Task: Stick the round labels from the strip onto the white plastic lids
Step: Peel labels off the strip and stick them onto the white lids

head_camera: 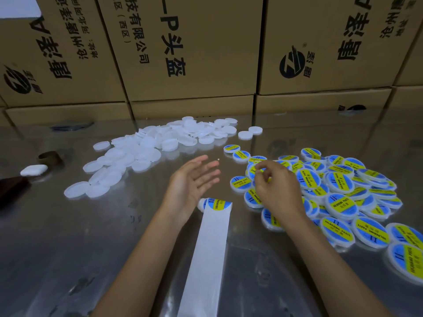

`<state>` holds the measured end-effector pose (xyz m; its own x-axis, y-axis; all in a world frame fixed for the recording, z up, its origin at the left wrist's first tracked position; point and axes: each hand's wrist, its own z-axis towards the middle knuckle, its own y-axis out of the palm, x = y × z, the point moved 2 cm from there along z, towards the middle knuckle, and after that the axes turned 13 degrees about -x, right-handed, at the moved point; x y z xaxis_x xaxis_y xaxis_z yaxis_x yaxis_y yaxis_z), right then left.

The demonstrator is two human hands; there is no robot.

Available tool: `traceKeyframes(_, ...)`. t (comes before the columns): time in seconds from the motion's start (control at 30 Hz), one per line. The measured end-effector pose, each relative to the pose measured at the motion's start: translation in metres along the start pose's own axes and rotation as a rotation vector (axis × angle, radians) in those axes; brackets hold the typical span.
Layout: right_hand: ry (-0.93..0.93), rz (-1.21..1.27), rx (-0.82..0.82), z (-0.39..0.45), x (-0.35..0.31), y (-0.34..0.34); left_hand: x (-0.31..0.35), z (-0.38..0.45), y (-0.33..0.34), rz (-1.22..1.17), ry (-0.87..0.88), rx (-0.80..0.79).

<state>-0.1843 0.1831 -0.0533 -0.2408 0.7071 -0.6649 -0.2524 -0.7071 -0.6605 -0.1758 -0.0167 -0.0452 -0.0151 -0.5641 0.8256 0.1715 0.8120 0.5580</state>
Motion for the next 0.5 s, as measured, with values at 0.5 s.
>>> traceKeyframes(0.5,-0.221,0.045,-0.164,-0.010,-0.023,0.034,0.048,0.045,-0.131,1.637,-0.135,0.632)
